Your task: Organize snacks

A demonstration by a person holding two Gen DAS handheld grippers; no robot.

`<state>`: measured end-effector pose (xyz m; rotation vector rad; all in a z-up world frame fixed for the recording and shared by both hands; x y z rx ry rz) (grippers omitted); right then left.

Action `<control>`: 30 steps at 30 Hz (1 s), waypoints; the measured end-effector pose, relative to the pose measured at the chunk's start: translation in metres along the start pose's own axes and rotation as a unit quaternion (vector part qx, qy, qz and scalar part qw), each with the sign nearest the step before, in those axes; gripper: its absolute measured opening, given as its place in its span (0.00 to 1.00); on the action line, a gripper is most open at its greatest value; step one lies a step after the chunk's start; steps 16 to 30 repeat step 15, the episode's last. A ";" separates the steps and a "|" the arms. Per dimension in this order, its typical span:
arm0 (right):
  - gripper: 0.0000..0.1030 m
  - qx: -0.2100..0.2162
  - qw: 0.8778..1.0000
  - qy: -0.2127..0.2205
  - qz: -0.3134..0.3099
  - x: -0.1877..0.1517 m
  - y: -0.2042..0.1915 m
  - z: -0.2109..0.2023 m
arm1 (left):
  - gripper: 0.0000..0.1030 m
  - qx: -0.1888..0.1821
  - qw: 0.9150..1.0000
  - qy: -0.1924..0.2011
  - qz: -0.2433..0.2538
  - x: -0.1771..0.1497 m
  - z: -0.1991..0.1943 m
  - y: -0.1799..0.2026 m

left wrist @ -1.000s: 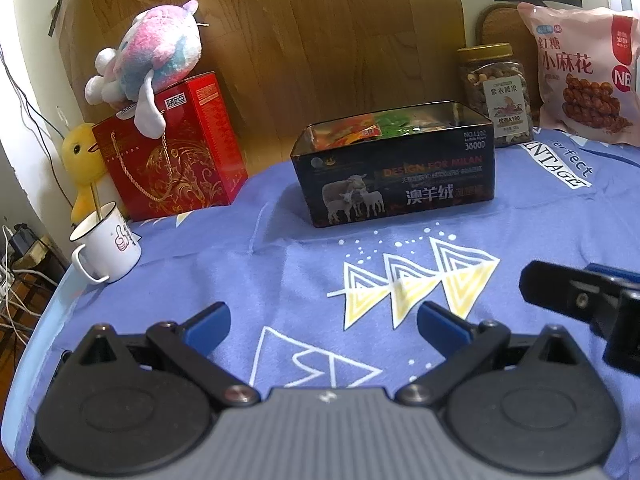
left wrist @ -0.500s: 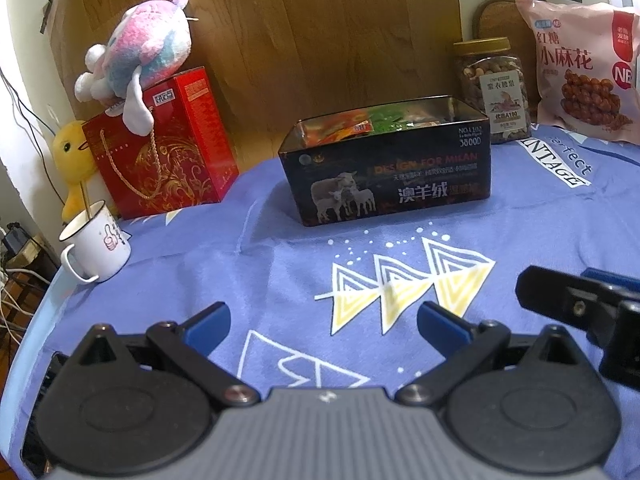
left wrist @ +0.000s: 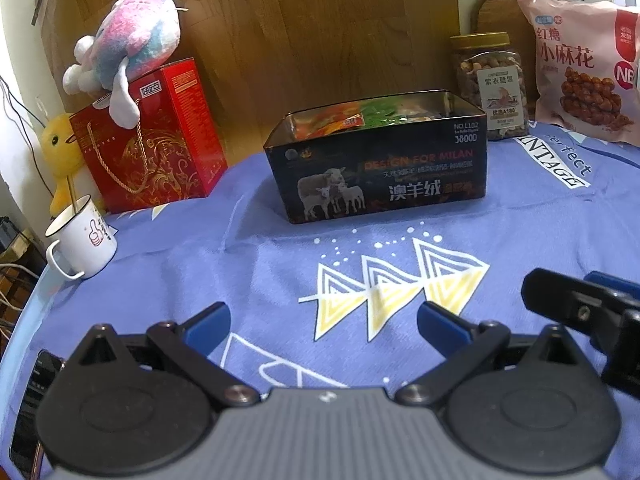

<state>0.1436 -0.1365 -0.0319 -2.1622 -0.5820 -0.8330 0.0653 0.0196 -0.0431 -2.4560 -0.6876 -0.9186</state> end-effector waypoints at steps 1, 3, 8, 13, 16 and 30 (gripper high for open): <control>0.64 0.000 1.000 0.000 0.001 0.000 0.001 0.000 | 1.00 -0.001 1.000 0.000 0.000 0.000 0.000 0.000; 0.64 -0.001 1.000 0.001 0.001 0.001 0.002 0.000 | 1.00 -0.002 1.000 0.000 0.000 0.001 0.001 0.001; 0.64 -0.003 1.000 0.005 -0.003 0.004 0.002 -0.001 | 1.00 -0.006 1.000 0.002 -0.001 0.003 0.003 0.003; 0.64 -0.004 1.000 0.012 -0.005 0.008 0.003 -0.003 | 1.00 -0.014 1.000 0.017 0.004 0.006 0.000 0.006; 0.64 -0.005 1.000 0.015 -0.006 0.010 0.003 -0.005 | 1.00 -0.022 0.999 0.023 0.004 0.008 -0.002 0.006; 0.64 -0.005 1.000 0.015 -0.006 0.010 0.003 -0.005 | 1.00 -0.022 0.999 0.023 0.004 0.008 -0.002 0.006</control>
Point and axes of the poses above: each gripper's, at about its wrist camera, not at the fingertips, and z roughly the way its jaws point, y to its right, x to its top, the point moved 5 cm from there along z, roughly the way its jaws point, and after that the axes turned 1 degree about -x, right-handed, at the moved point
